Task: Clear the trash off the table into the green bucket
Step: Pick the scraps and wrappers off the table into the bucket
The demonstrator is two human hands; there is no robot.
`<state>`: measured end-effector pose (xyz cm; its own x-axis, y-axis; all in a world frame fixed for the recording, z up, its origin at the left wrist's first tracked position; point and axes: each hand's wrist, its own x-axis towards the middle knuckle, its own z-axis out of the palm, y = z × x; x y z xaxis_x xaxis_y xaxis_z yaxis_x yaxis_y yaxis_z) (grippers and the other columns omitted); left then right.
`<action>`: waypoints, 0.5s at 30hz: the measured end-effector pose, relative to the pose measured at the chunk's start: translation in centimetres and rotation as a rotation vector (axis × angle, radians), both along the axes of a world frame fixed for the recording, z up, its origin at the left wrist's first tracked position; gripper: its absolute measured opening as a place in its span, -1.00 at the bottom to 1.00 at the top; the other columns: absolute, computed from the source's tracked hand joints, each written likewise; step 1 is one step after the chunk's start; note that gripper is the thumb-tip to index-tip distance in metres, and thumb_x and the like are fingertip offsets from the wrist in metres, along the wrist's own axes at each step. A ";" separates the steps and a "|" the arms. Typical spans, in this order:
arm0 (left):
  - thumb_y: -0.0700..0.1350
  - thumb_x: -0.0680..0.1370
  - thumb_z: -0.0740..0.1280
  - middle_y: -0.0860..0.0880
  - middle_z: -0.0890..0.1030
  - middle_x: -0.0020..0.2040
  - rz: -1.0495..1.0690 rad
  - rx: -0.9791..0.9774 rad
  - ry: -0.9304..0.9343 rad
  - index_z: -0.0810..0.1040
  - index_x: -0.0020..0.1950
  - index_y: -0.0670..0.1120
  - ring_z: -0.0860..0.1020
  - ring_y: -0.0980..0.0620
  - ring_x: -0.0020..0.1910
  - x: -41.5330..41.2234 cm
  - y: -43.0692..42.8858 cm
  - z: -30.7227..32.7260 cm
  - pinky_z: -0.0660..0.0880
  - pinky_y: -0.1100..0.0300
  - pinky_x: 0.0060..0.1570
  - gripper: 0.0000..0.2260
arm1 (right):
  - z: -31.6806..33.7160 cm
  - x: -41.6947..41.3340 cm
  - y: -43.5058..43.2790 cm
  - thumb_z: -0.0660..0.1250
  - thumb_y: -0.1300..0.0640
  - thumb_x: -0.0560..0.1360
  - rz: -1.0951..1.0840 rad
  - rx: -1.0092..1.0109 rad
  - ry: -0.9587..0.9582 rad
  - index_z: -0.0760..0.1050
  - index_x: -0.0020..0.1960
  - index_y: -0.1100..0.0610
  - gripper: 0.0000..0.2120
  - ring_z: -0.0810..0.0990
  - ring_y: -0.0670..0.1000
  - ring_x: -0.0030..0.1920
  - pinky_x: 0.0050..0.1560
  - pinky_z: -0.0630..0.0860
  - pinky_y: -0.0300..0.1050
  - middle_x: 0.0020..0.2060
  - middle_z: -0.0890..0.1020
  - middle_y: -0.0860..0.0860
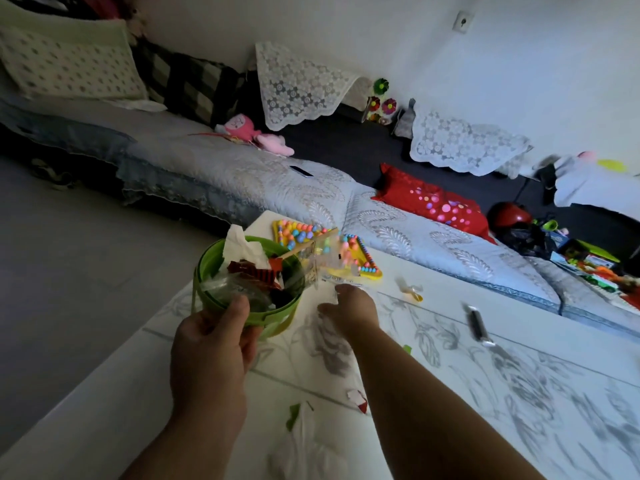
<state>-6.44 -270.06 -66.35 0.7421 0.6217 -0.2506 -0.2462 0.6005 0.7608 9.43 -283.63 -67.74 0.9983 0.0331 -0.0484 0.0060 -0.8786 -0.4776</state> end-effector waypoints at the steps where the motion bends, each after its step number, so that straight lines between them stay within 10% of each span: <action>1: -0.07 0.49 0.39 0.03 0.65 -0.27 0.005 -0.003 0.001 0.56 -0.11 -0.07 0.60 0.07 -0.21 0.2 0.0 0.0 0.49 0.19 -0.23 -0.91 | -0.3 0.5 0.4 0.40 -0.09 0.43 0.012 -0.064 -0.007 0.34 0.42 0.06 -0.39 0.43 0.11 0.33 0.28 0.37 -0.11 0.35 0.46 0.08; 6: -0.05 0.49 0.39 0.02 0.65 -0.25 -0.001 0.005 0.001 0.57 -0.07 -0.08 0.61 0.11 -0.27 1.1 0.3 -0.3 0.49 0.23 -0.30 -0.89 | -1.7 1.7 1.5 0.18 -0.14 0.53 0.051 -0.325 0.028 0.48 0.27 0.07 -0.58 0.35 0.22 0.29 0.21 0.38 0.07 0.23 0.47 0.15; 15: -0.10 0.50 0.39 -0.04 0.65 -0.15 -0.039 -0.024 0.009 0.56 -0.03 -0.10 0.60 0.08 -0.22 1.1 0.3 -0.5 0.52 0.37 -0.42 -0.89 | -1.9 -2.7 -2.7 0.20 0.13 0.55 -0.036 -0.170 -0.081 0.55 0.21 0.06 -0.72 0.55 0.11 0.17 0.11 0.44 -0.17 0.14 0.61 0.08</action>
